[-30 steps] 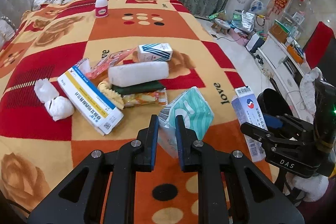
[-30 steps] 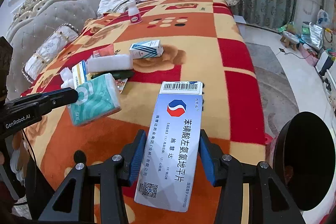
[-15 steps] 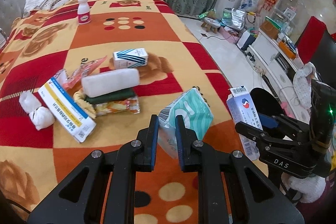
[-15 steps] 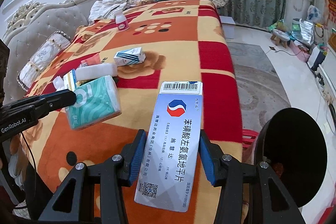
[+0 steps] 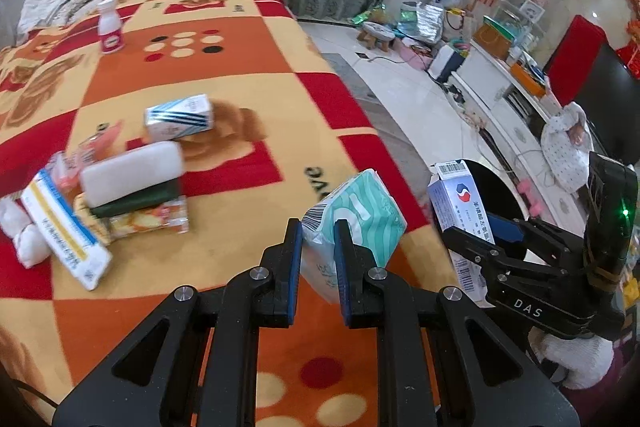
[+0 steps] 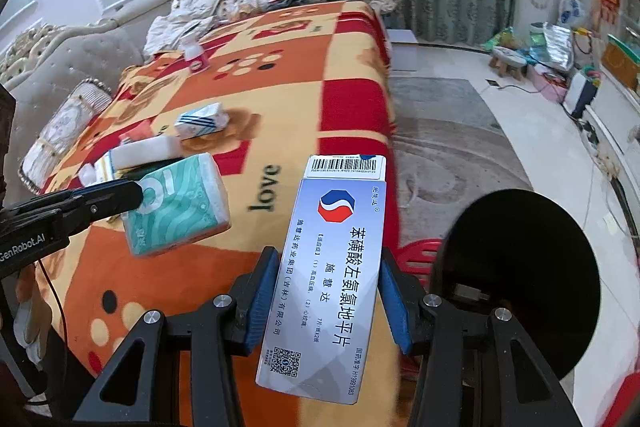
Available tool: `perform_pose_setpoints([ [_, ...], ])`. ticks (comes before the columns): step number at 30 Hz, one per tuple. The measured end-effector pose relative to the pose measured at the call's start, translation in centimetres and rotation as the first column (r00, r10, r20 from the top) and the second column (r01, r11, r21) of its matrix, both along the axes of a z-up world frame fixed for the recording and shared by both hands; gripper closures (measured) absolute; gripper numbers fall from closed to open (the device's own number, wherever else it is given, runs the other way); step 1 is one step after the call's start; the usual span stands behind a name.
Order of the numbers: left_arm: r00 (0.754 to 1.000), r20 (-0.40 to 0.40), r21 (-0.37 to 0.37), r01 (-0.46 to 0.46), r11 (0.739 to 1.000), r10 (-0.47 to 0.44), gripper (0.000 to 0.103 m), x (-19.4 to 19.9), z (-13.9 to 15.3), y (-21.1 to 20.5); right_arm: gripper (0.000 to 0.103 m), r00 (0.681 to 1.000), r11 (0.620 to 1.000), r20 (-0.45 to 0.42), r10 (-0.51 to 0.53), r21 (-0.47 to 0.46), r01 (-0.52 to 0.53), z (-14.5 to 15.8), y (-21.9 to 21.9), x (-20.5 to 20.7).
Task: Collect trash
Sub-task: 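Carry the white box and teal tissue pack over the black bin and open both tools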
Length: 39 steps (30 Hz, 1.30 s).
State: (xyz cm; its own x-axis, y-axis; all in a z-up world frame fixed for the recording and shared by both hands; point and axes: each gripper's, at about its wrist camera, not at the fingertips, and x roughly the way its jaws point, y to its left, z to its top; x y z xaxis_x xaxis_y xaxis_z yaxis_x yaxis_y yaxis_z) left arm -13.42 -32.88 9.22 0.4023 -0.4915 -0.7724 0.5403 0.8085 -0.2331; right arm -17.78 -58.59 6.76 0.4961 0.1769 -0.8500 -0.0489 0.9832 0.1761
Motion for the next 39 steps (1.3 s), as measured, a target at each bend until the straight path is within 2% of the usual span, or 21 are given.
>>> perform_pose_setpoints([
  [12,0.993,-0.034,-0.015,0.115,0.993,-0.116,0.089,-0.6,-0.6,-8.4,0.055,0.991,0.991,-0.029,-0.127,-0.04,0.126,-1.0,-6.9,-0.6],
  [22,0.976,-0.078,-0.026,0.201,0.979,-0.203,0.089,-1.6,-1.9,-15.5,0.055,0.966,0.967,-0.059,-0.252,-0.066,0.248,-2.1,-13.1,-1.2],
  [27,0.964,-0.133,-0.083,0.222,0.972,-0.231,0.087,-1.3,-3.1,-16.8,0.053,0.949,0.951,-0.074,-0.306,-0.069,0.301,-2.6,-14.9,-1.5],
  [29,0.957,-0.149,-0.098,0.238,0.966,-0.251,0.078,-1.3,-3.3,-17.1,0.05,0.944,0.947,-0.079,-0.319,-0.064,0.315,-2.7,-15.4,-1.7],
  [30,0.957,-0.146,-0.096,0.24,0.966,-0.252,0.074,-1.4,-3.3,-17.1,0.043,0.943,0.946,-0.081,-0.323,-0.066,0.319,-2.8,-15.6,-1.7],
  [32,0.959,-0.135,-0.089,0.24,0.967,-0.251,0.071,-1.5,-3.1,-17.0,0.037,0.942,0.945,-0.084,-0.324,-0.069,0.319,-2.9,-15.5,-1.6],
  [39,0.974,-0.103,-0.045,0.198,0.979,-0.202,0.071,-1.2,-2.7,-14.7,0.037,0.952,0.955,-0.08,-0.296,-0.059,0.292,-2.8,-14.0,-1.5],
])
